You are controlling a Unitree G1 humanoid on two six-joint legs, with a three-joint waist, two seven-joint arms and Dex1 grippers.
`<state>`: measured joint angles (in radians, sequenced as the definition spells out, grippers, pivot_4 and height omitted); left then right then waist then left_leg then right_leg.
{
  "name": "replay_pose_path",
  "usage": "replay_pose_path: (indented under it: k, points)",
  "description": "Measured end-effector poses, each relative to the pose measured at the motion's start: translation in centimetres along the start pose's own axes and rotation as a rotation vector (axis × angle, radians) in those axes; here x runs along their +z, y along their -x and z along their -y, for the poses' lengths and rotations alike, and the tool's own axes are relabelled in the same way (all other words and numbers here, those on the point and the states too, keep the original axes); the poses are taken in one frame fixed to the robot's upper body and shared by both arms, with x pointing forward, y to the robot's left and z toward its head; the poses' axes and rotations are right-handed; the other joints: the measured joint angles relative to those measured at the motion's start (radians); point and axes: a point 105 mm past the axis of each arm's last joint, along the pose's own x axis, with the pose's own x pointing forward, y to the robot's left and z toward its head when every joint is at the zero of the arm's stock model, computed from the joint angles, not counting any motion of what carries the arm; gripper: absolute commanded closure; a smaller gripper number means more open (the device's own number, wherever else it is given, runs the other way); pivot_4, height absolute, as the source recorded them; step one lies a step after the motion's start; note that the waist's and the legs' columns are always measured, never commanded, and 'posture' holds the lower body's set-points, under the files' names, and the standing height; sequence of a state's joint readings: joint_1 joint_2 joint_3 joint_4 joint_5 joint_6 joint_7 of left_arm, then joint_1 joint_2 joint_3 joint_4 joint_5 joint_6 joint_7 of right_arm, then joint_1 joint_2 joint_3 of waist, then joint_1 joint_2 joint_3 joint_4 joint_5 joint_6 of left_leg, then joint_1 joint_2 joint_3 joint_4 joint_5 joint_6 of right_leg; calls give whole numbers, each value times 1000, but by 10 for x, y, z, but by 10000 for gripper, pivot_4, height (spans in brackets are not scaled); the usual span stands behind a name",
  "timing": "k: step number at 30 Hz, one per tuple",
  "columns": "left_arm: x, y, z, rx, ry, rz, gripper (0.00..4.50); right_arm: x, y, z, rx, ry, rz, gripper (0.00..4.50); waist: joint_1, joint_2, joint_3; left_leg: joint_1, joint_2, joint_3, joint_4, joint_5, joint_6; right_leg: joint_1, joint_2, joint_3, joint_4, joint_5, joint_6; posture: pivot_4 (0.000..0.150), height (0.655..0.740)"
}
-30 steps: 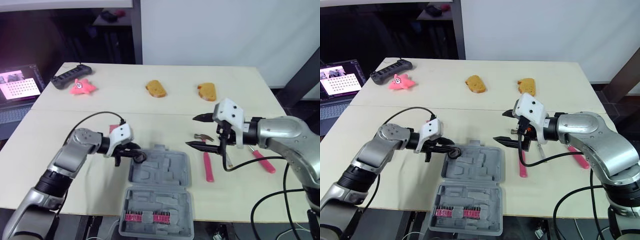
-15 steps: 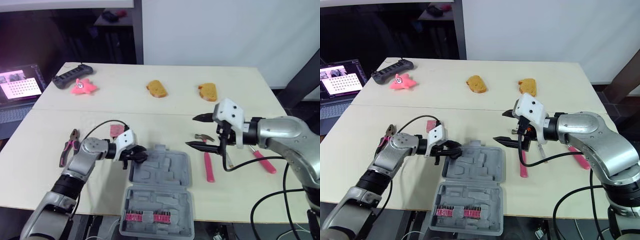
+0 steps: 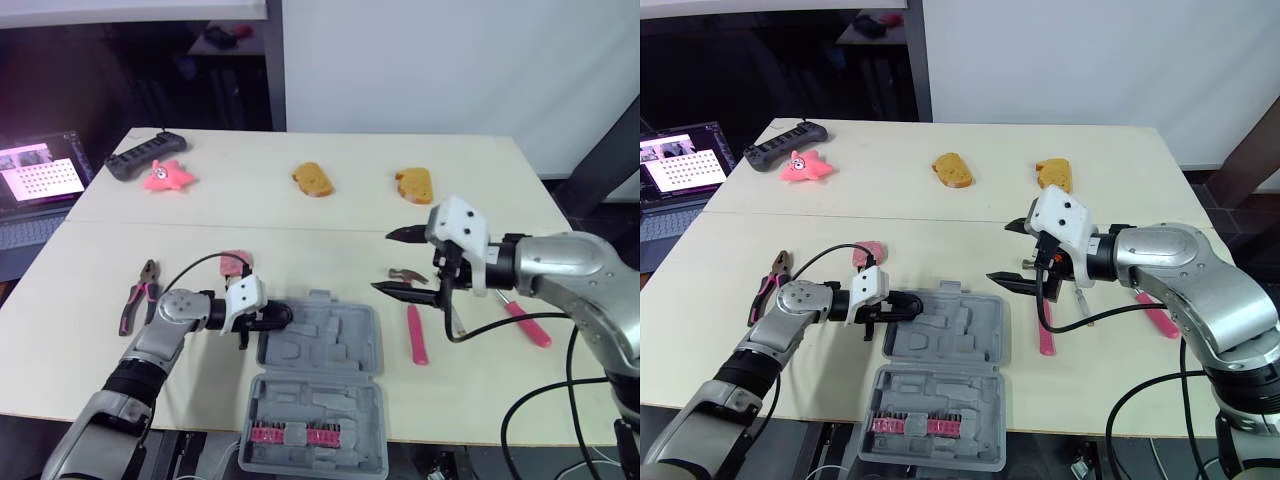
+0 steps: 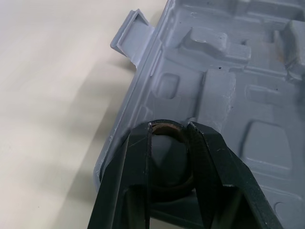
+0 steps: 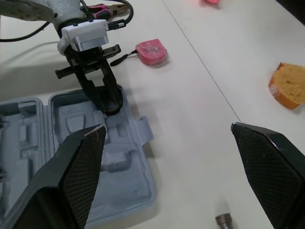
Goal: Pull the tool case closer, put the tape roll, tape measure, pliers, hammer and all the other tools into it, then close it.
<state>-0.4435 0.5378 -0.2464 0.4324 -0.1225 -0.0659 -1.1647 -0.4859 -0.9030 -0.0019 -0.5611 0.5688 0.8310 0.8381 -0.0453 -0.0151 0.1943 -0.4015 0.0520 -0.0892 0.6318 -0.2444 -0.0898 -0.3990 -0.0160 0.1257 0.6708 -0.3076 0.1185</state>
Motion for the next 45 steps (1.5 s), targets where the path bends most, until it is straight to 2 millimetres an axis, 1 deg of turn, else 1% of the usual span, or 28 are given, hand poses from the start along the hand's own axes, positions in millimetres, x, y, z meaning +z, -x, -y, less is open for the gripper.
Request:
replay_pose_path:
  k: [1, 2, 4, 5, 7, 8, 9, 12, 13, 15, 17, 18, 21, 24, 25, 27, 30, 33, 35, 38, 40, 42, 44, 45]
  points:
    - [2, 2, -1, 4, 19, 2, 32510, 1, 0, 1, -11, -7, 25, 0, 0, 0, 0, 0, 0, 0, 0, 0, 0, 0, 0, 0, 0, 0, 0, 1500, 7377]
    - [3, 6, -3, 13, 37, -1, 30274, -1, 0, 2, -19, -19, 37, 0, 0, 0, 0, -1, 0, 0, 0, 0, 0, 0, 0, 0, 0, 0, 0, 1500, 7377]
    - [10, 21, -12, 65, 65, 11, 23910, -9, 2, 5, -22, -94, 58, 0, 0, -1, 1, -1, 0, 0, 0, 0, 0, -1, 0, 0, 0, 0, 0, 1500, 7377]
    - [16, 30, -18, 99, 67, 20, 19715, -13, 3, 7, -21, -137, 68, 0, 1, -1, 1, -1, 0, 0, 0, 0, 0, -1, 0, 0, 0, 0, 0, 1500, 7377]
    - [29, 55, -30, 183, 46, 40, 8325, -26, 10, 10, -13, -238, 76, 0, 1, -1, 1, -1, 0, 0, 0, 0, 0, 0, 0, 0, 0, 0, 0, 1500, 7377]
    - [33, 67, -34, 224, 36, 40, 3106, -34, 13, 12, -19, -272, 75, 0, 1, -1, 1, -1, 0, 0, 0, 0, 0, 0, 0, 0, 0, 0, 0, 1500, 7377]
    - [34, 83, -39, 280, 31, 37, 734, -43, 19, 14, -31, -303, 70, 0, 1, -1, 1, -1, 0, 0, 0, 0, 0, 0, 0, 0, -1, 0, 0, 1500, 7377]
    - [24, 119, -45, 414, 60, 17, 734, -63, 34, 21, -84, -350, 82, 0, 0, -1, 1, -1, 0, 0, -1, 0, 0, 0, 0, 0, -1, 0, 0, 1500, 7377]
    - [18, 131, -45, 459, 76, 4, 734, -70, 40, 24, -108, -355, 87, 0, 0, -1, 1, -1, 0, 0, -1, 0, 0, 0, 0, 0, -1, 0, 0, 1500, 7377]
    - [-1, 162, -39, 546, 107, -56, 734, -94, 58, 32, -190, -346, 63, 0, -2, -1, 1, -1, 0, 1, -1, 0, 1, 0, 0, 0, -2, 0, 0, 1500, 7377]
    - [-24, 198, -28, 634, 159, -128, 734, -128, 84, 38, -292, -369, 4, 0, -1, -1, 1, -1, 0, 2, -1, -1, 1, -1, -1, 0, -3, 0, 0, 1500, 7377]
    - [-33, 212, -23, 675, 190, -144, 734, -140, 96, 40, -334, -381, -10, 0, -1, -1, 1, -1, 0, 2, -1, -1, 1, -1, -1, 1, -3, 0, 0, 1500, 7377]
    - [-59, 253, -5, 792, 285, -180, 734, -164, 126, 42, -432, -375, -29, 0, -1, -1, 1, 2, 0, 3, -2, -1, 1, 1, -1, 1, -3, -1, -1, 1500, 7377]
    - [-88, 300, 23, 942, 430, -202, 734, -199, 163, 37, -560, -414, -82, 0, -3, -1, 1, 6, 0, 5, -3, -1, 1, 5, -1, 2, -5, -3, -3, 1500, 7377]
    - [-96, 312, 34, 980, 468, -210, 734, -211, 173, 33, -597, -431, -103, 0, -4, -1, 1, 7, 0, 6, -4, -1, 1, 5, -1, 3, -5, -3, -4, 1500, 7377]
    - [-106, 327, 47, 1031, 509, -217, 734, -226, 185, 24, -634, -454, -129, 0, -4, -1, 1, 9, 0, 6, -4, -1, 1, 7, -1, 4, -5, -4, -4, 1500, 7377]
    - [-109, 338, 55, 1081, 524, -202, 734, -235, 190, 17, -669, -489, -110, 0, -7, -1, 1, 10, 1, 7, -4, -1, 1, 7, -1, 4, -5, -4, -6, 1500, 7377]
    - [-104, 337, 52, 1077, 494, -186, 734, -233, 185, 19, -672, -504, -61, 0, -13, -1, 1, 10, 1, 7, -4, -1, 1, 8, -1, 5, -5, -4, -6, 1500, 7377]
    - [-97, 334, 47, 1069, 463, -172, 734, -227, 179, 26, -665, -498, -25, 0, -21, -1, 1, 10, 1, 7, -4, -1, 1, 8, -1, 5, -5, -4, -6, 1500, 7377]
    - [-85, 329, 37, 1061, 414, -142, 734, -212, 165, 37, -628, -479, 16, 0, -26, -1, 1, 11, 1, 7, -5, -1, 1, 8, 0, 5, -4, -4, -5, 1500, 7377]
    - [-74, 320, 29, 1041, 385, -111, 734, -202, 155, 44, -594, -466, 35, 0, -28, -1, 1, 11, 1, 7, -5, -1, 1, 8, 0, 5, -4, -3, -4, 1500, 7377]
    - [-64, 309, 24, 1019, 368, -75, 734, -187, 137, 51, -531, -448, 56, 0, -30, -1, 1, 11, 1, 7, -5, -1, 1, 7, 0, 5, -4, -2, -2, 1500, 7377]
    - [-51, 293, 18, 993, 344, -38, 734, -165, 112, 55, -422, -409, 69, 0, -28, 0, 1, 11, 1, 7, -4, -1, 1, 7, 0, 6, -4, -2, -2, 1500, 7377]
    - [-46, 287, 16, 984, 334, -28, 734, -155, 103, 56, -373, -386, 69, 0, -27, 0, 1, 11, 1, 7, -5, -1, 1, 7, 0, 6, -4, -2, -2, 1500, 7377]
